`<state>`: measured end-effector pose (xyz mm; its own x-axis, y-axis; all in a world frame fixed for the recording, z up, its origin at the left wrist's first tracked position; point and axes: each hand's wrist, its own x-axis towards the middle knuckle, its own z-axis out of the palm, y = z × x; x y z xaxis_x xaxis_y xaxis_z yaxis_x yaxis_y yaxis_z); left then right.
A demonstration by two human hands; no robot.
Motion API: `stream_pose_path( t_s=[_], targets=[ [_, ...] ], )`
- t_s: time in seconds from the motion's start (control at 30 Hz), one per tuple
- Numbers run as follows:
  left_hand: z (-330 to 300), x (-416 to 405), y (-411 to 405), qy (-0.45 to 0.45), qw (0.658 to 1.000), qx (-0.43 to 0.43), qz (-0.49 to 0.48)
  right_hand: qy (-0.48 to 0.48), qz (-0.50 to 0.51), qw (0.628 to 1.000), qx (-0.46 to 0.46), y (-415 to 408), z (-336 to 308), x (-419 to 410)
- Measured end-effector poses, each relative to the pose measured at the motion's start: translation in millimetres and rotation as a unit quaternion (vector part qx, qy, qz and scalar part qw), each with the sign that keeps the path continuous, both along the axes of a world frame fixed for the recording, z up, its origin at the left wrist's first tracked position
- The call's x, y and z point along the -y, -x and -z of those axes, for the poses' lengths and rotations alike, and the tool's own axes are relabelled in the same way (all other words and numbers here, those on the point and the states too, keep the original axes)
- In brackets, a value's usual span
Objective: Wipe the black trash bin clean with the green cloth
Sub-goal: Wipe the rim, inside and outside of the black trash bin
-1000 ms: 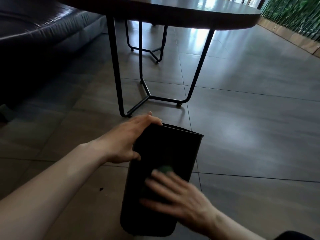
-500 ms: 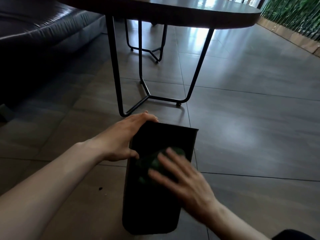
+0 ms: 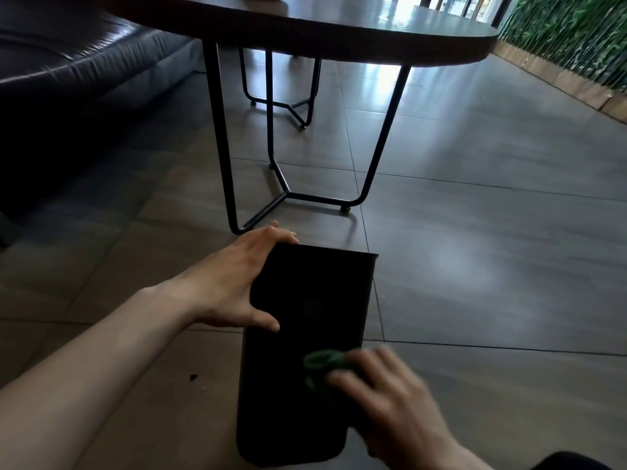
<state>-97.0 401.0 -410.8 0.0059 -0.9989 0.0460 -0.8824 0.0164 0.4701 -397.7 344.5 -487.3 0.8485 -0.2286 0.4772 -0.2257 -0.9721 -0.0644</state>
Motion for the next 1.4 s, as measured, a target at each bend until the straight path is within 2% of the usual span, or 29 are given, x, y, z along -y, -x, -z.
stream_pose_path(
  t_s=[0.07,0.13,0.2,0.27,0.33,0.4,0.47,0.53,0.73,0.83,1.0,1.1,1.23,1.4],
  targets=[
    [0.7,-0.5,2.3,0.015,0.999,0.011,-0.027,-0.112,0.104,0.986,0.071,7.2,-30.3,23.1],
    [2.3,-0.6,1.5,0.024,0.998,0.028,-0.053,-0.193,0.22,0.949,0.117,13.7,-57.8,55.5],
    [3.4,-1.2,-2.0,0.013,0.997,0.042,-0.062,-0.244,0.308,0.913,0.111,19.8,-74.6,92.9],
    [3.7,-2.2,-4.4,0.008,0.997,0.05,-0.055,-0.242,0.357,0.899,0.076,17.6,-84.5,122.7],
    [3.3,-1.9,-2.0,0.012,0.997,0.058,-0.046,-0.213,0.347,0.913,-0.002,6.0,-83.4,135.3],
    [2.7,-1.8,0.6,0.013,0.997,0.063,-0.039,-0.167,0.281,0.937,-0.122,-11.7,-74.9,133.7],
    [1.0,-3.5,0.6,0.006,0.997,0.065,-0.036,-0.123,0.211,0.942,-0.229,-28.3,-64.0,127.8],
    [-0.9,-6.1,-1.9,-0.002,0.997,0.065,-0.036,-0.122,0.172,0.94,-0.267,-38.8,-60.9,125.9],
    [-6.8,-12.9,-10.3,-0.029,0.996,0.082,-0.036,-0.065,0.135,0.946,-0.287,-43.7,-73.8,113.3],
    [-10.4,-13.4,-13.1,0.007,0.997,0.072,-0.033,-0.036,0.141,0.952,-0.269,-51.4,-91.9,101.6],
    [-21.0,-6.6,16.3,0.081,0.997,-0.01,0.012,-0.022,0.169,0.939,-0.299,-74.9,-117.5,84.5],
    [-6.2,-2.0,37.9,0.057,0.996,0.039,0.05,-0.038,0.199,0.927,-0.314,-79.1,-118.5,80.7],
    [18.5,8.0,46.7,0.028,0.99,0.127,0.046,-0.052,0.211,0.923,-0.317,-88.5,-116.7,78.9],
    [32.8,7.5,45.1,0.057,0.992,0.113,-0.013,-0.097,0.207,0.939,-0.257,-92.0,-107.1,73.2]
  ],
)
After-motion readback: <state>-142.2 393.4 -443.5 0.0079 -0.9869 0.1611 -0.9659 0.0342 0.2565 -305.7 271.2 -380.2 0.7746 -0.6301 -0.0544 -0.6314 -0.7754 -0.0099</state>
